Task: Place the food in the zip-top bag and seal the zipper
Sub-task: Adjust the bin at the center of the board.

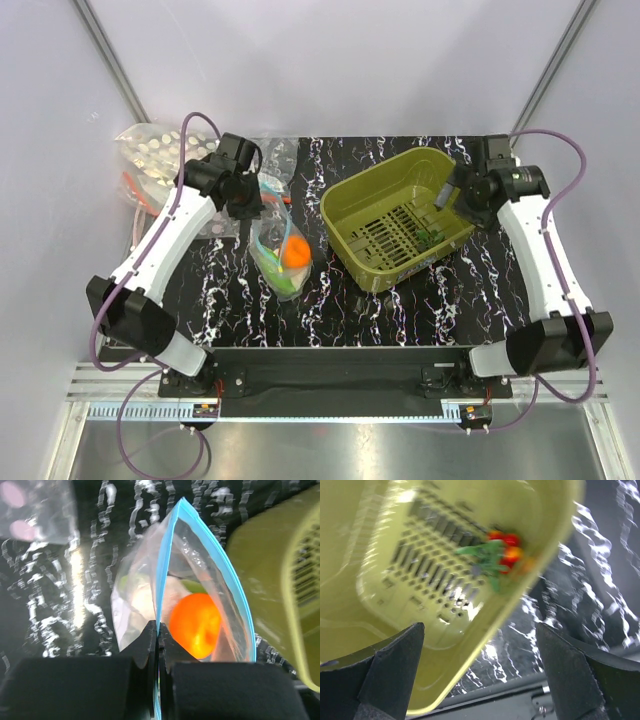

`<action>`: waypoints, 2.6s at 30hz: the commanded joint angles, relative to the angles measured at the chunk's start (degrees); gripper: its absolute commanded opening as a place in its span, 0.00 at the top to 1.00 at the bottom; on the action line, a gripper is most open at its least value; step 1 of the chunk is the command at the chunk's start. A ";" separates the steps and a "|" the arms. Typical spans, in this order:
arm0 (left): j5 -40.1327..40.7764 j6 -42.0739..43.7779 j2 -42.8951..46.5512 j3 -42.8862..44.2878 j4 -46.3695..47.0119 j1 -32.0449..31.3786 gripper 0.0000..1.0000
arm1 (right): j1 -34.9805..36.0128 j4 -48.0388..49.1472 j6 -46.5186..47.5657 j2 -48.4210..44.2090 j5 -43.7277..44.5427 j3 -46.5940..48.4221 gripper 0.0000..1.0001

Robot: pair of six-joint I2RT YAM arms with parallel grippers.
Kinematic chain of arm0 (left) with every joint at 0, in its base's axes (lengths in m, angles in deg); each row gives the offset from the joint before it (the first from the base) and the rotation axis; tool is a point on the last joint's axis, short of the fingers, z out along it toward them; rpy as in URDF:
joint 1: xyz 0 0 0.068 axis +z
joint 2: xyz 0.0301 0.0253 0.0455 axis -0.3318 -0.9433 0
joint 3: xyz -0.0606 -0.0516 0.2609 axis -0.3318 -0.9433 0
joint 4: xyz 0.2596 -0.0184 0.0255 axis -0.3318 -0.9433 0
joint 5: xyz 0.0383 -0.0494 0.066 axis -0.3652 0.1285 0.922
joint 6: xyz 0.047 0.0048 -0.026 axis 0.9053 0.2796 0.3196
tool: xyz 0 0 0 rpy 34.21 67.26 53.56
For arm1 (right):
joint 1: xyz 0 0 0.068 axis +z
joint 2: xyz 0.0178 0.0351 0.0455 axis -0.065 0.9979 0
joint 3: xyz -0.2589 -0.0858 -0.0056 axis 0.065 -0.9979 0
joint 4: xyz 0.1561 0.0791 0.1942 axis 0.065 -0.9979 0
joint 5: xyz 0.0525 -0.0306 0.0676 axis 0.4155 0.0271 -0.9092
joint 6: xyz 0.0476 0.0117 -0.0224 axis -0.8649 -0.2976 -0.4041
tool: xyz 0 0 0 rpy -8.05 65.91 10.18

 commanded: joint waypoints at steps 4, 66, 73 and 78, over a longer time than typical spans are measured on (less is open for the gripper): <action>0.52 4.29 -5.06 6.04 0.06 5.80 1.00 | -6.98 -10.25 -4.74 11.49 -2.27 8.20 0.00; -5.64 1.13 12.95 -1.59 -2.66 -0.96 1.00 | -6.10 21.12 33.41 32.26 4.14 26.93 0.43; -4.49 0.34 15.76 -3.26 -2.14 -2.72 1.00 | -5.57 20.68 21.48 21.45 5.12 23.17 0.25; -2.30 1.21 15.50 -1.69 -1.96 -2.99 1.00 | -1.46 18.40 13.63 14.15 -0.07 17.45 0.31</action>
